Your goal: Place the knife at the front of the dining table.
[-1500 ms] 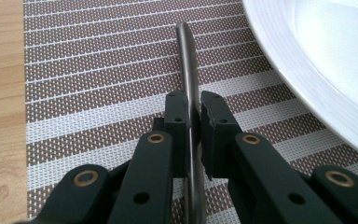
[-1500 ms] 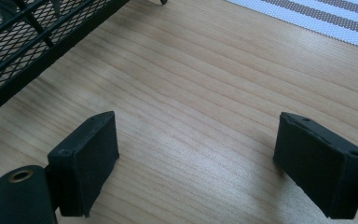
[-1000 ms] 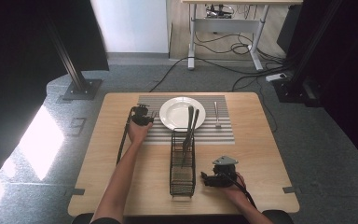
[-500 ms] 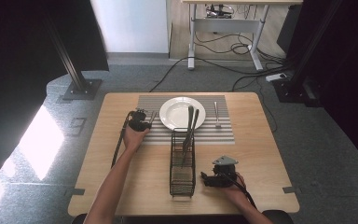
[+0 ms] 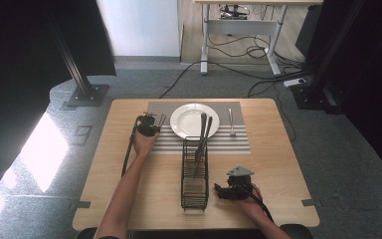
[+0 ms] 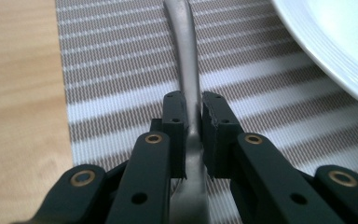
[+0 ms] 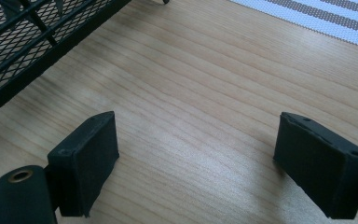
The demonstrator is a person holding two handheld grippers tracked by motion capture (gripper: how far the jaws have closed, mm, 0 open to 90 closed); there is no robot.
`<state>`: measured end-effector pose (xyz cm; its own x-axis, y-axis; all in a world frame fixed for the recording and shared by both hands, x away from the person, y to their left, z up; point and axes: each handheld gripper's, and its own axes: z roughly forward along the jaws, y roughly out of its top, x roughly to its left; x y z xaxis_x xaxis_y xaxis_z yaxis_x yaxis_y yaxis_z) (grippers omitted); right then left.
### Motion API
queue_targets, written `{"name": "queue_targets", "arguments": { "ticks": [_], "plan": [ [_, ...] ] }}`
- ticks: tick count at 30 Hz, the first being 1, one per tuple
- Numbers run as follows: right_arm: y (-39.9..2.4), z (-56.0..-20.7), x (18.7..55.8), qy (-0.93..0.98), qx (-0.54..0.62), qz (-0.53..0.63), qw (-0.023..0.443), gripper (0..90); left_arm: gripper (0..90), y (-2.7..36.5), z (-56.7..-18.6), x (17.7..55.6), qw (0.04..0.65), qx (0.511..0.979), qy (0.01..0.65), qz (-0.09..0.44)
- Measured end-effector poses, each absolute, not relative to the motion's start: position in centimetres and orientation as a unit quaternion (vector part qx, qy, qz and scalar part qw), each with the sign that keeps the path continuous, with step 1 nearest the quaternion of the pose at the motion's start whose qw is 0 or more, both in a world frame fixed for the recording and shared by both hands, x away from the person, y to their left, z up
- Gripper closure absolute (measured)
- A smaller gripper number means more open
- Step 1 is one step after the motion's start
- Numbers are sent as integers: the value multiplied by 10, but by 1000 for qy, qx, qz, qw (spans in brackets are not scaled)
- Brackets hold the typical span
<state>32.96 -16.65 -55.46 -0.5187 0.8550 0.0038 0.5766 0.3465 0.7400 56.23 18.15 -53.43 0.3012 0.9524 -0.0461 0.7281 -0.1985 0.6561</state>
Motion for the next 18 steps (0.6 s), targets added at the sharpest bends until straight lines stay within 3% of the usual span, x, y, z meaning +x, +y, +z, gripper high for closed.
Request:
{"name": "queue_targets", "arguments": {
  "ticks": [15, 18],
  "plan": [
    [-167, -555, 330, 797, 448, 354, 195, 136, 794, 186, -536, 594, 313, 727, 585, 179],
    [-167, -555, 331, 798, 447, 354, 195, 135, 691, 188, -534, 590, 325, 726, 581, 177]
  ]
}}
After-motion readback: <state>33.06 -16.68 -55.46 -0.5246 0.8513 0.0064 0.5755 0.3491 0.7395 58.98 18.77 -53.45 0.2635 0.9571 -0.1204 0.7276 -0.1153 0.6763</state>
